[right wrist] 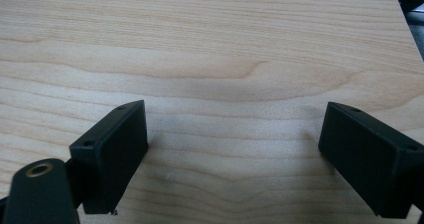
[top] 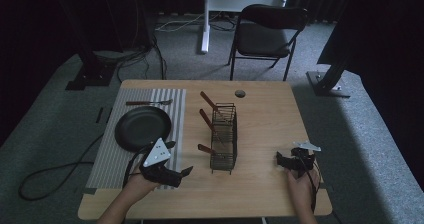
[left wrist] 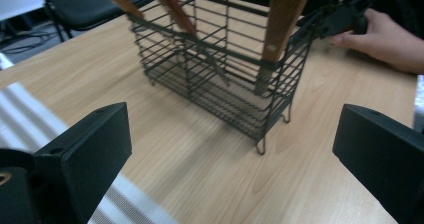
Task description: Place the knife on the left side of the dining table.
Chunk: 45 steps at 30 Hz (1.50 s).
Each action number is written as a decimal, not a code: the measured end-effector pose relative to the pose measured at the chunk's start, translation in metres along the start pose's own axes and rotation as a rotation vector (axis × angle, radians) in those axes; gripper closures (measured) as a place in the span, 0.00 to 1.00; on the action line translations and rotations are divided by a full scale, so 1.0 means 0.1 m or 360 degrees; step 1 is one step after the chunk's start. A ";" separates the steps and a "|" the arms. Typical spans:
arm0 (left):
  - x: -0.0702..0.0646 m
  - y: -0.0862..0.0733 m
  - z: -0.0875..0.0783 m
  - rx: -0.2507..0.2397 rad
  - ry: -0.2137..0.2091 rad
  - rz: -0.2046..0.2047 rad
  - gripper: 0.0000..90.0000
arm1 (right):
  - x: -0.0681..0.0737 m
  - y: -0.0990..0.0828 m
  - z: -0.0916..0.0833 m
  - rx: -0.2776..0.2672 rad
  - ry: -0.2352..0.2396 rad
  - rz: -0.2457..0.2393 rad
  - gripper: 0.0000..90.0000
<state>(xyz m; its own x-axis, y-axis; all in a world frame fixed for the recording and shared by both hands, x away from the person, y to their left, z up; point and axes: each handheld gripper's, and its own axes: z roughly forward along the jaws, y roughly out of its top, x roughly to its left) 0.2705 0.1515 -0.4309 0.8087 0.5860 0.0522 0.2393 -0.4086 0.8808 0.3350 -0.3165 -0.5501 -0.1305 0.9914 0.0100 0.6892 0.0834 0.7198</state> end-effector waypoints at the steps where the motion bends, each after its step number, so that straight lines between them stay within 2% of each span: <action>1: 0.00 0.02 0.01 -0.0005 -0.0023 -0.0002 0.03 | 0.00 0.00 0.00 0.0000 0.0000 0.0000 0.13; 3: 0.01 0.06 0.03 -0.0027 -0.0043 -0.0018 0.03 | 0.00 0.00 0.00 0.0000 0.0000 0.0000 0.13; 6: 0.03 0.12 0.06 -0.0076 -0.0110 -0.0077 0.03 | 0.00 0.00 0.00 0.0000 0.0000 0.0000 0.13; 8: 0.03 0.14 0.07 -0.0077 -0.0098 -0.0062 0.03 | 0.00 0.00 0.00 0.0000 0.0000 0.0001 0.13; 16: 0.00 0.27 0.17 -0.0087 -0.0121 -0.0007 0.06 | 0.00 0.00 0.00 0.0000 0.0000 0.0000 0.13; 21: -0.01 0.32 0.19 -0.0100 -0.0155 0.0019 0.18 | 0.00 0.00 0.00 0.0000 0.0000 0.0001 0.13; 22: -0.01 0.33 0.20 -0.0104 -0.0173 0.0020 0.21 | 0.00 0.00 0.00 0.0000 0.0000 0.0000 0.13; 26: -0.04 0.34 0.24 -0.0101 -0.0179 0.0042 0.38 | 0.00 0.00 0.00 0.0000 0.0000 0.0000 0.13; 29: -0.06 0.34 0.26 -0.0097 -0.0185 0.0049 0.46 | 0.00 0.00 0.00 0.0000 0.0000 0.0000 0.13; 30: -0.06 0.35 0.27 -0.0093 -0.0196 0.0049 0.54 | 0.00 0.00 0.00 -0.0001 0.0000 0.0000 0.13; 32: -0.04 0.35 0.27 -0.0112 -0.0210 0.0029 0.56 | 0.00 0.00 0.00 0.0000 0.0000 0.0000 0.13; 34: -0.05 0.36 0.28 -0.0106 -0.0235 0.0037 0.69 | 0.00 0.00 0.00 -0.0001 0.0000 0.0000 0.13; 36: -0.05 0.36 0.29 -0.0104 -0.0259 0.0043 0.77 | 0.00 0.00 0.00 0.0000 0.0000 0.0000 0.13; 39: -0.04 0.38 0.30 -0.0097 -0.0258 0.0047 0.83 | 0.00 0.00 0.00 -0.0001 0.0000 0.0000 0.13; 45: -0.07 0.41 0.30 -0.0079 -0.0240 0.0094 0.83 | 0.00 0.00 0.00 0.0000 0.0000 0.0000 0.13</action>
<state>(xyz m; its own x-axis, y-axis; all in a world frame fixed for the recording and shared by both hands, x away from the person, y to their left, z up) 0.2908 0.1098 -0.4097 0.8930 0.4485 0.0366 0.1649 -0.4020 0.9007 0.3350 -0.3165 -0.5501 -0.1305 0.9914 0.0102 0.6891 0.0833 0.7198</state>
